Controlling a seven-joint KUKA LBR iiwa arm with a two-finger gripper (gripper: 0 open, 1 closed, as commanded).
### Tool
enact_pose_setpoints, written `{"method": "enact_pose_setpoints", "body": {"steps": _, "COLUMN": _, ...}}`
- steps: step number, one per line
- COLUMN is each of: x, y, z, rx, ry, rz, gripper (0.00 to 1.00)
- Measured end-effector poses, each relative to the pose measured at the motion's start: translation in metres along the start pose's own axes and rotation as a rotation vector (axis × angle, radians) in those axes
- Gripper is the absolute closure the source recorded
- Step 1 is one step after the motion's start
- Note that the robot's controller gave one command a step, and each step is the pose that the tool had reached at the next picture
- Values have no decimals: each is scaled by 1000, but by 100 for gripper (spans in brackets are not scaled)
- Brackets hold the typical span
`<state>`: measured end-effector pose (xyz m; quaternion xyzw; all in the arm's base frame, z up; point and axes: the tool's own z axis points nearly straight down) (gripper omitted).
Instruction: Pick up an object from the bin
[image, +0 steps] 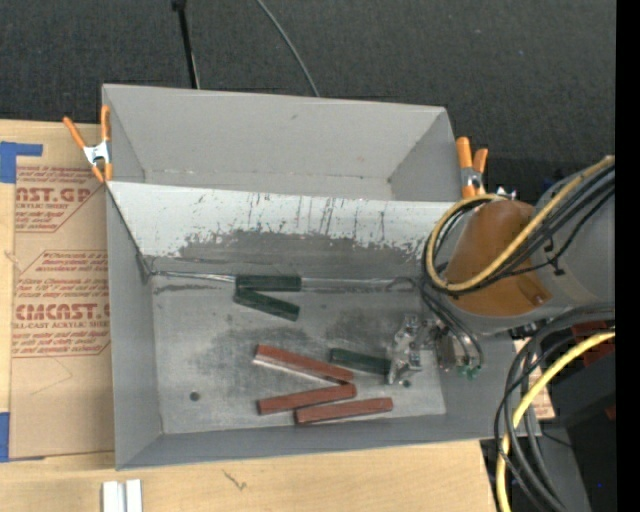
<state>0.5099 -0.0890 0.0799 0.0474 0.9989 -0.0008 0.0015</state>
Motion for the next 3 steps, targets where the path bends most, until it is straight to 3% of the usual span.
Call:
{"method": "enact_pose_setpoints", "body": {"steps": 1, "x": 0, "y": -17, "z": -113, "rx": -1, "ry": 2, "rz": -28, "gripper": 100}}
{"method": "enact_pose_setpoints", "body": {"steps": 2, "x": 0, "y": -17, "z": -113, "rx": -1, "ry": 2, "rz": -28, "gripper": 100}}
{"method": "enact_pose_setpoints", "body": {"steps": 3, "x": -5, "y": -23, "z": -141, "rx": -4, "ry": 11, "rz": -205, "gripper": 100}}
